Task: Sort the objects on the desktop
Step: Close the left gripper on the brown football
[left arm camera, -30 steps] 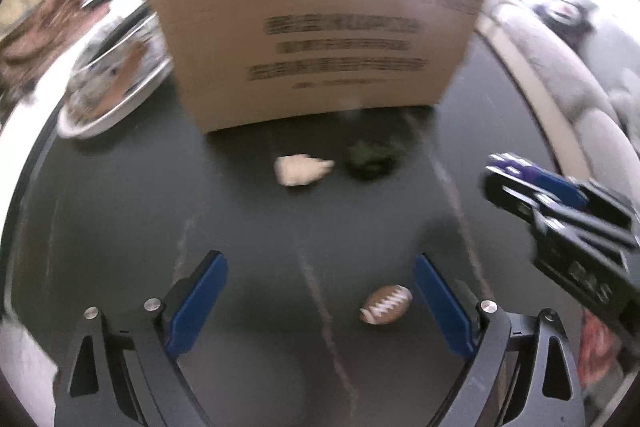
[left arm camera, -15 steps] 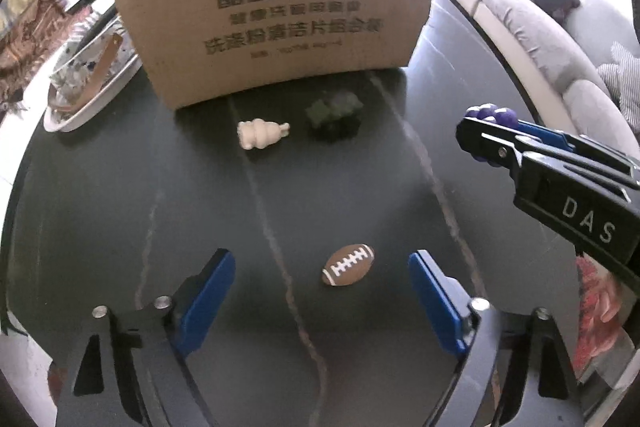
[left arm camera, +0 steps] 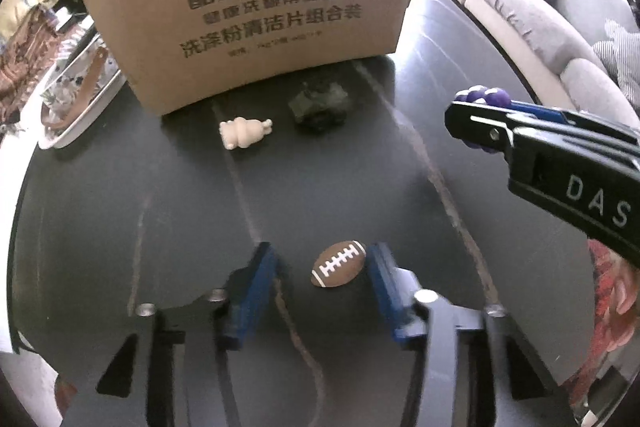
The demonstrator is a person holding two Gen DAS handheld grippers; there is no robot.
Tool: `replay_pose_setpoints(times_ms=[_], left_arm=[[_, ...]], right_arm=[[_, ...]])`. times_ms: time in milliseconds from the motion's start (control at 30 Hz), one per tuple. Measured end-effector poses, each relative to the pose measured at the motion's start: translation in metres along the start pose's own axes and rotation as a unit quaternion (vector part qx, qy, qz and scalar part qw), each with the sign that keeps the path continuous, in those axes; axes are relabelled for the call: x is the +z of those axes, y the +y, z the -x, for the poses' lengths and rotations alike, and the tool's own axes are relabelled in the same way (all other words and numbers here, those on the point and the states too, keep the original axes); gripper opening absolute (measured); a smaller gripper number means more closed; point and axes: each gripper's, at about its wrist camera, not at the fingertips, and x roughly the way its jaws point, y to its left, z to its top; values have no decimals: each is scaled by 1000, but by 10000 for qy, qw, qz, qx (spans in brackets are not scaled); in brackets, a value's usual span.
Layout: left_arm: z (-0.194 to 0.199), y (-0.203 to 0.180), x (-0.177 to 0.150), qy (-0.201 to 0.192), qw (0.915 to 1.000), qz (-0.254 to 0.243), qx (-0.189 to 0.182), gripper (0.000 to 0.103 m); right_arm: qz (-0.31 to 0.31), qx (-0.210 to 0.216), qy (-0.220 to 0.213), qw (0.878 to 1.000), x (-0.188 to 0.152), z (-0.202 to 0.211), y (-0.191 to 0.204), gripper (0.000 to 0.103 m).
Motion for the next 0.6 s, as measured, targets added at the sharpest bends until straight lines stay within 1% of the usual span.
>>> replay_pose_setpoints(times_ms=[67, 133, 167, 200, 300, 367, 533, 600], left_arm=[[-1, -2, -1, 36, 9999, -61, -71, 34], [0, -6, -2, -17, 9998, -205, -21, 29], [1, -7, -3, -50, 9997, -246, -4, 23], [1, -9, -3, -71, 9995, -291, -16, 22], [0, -10, -3, -108, 9993, -351, 58, 22], [1, -9, -4, -46, 9996, -295, -8, 21], [2, -5, -4, -13, 9998, -180, -1, 21], [4, -2, -4, -7, 9999, -113, -100, 21]], right_arm=[[-12, -10, 10, 10000, 0, -1, 0, 36], [-24, -18, 12, 10000, 0, -2, -1, 36], [-27, -23, 13, 10000, 0, -2, -1, 36], [-31, -23, 14, 10000, 0, -2, -1, 36], [-17, -19, 22, 10000, 0, -2, 0, 36], [-22, -21, 24, 10000, 0, -3, 0, 36], [-14, -54, 29, 10000, -1, -3, 1, 36], [-5, -44, 37, 10000, 0, -4, 2, 36]])
